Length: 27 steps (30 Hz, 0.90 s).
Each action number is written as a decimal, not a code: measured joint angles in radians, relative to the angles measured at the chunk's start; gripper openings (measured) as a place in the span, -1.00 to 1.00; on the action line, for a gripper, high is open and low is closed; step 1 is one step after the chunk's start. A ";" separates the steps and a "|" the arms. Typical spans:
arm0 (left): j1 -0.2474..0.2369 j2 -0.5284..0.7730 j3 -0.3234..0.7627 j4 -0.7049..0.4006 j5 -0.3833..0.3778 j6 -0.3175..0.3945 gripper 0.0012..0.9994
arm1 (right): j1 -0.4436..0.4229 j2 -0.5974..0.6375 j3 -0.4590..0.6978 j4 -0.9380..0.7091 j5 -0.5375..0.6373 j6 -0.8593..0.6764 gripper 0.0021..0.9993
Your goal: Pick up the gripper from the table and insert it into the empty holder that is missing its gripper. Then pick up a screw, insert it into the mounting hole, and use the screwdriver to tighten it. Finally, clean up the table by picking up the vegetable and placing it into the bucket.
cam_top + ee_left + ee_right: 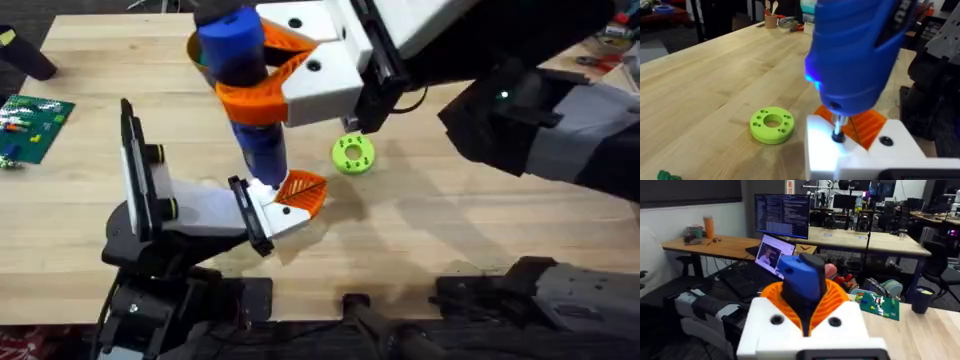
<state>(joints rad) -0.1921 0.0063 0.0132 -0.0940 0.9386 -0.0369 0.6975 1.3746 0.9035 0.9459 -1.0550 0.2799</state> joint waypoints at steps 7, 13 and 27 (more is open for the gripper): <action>0.000 0.000 0.000 0.000 0.000 0.000 -0.98 | 0.000 0.000 0.000 -0.019 0.000 0.000 -0.91; 0.000 0.000 0.000 0.000 0.000 0.000 -0.98 | 0.000 0.000 0.000 -0.026 0.000 0.000 -0.91; 0.000 0.000 0.000 -0.001 -0.001 -0.002 -0.98 | 0.008 0.028 0.000 0.003 0.019 0.004 -0.91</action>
<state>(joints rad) -0.1921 0.0063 0.0132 -0.0951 0.9375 -0.0387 0.7052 1.4029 0.9039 0.9489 -1.0359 0.2835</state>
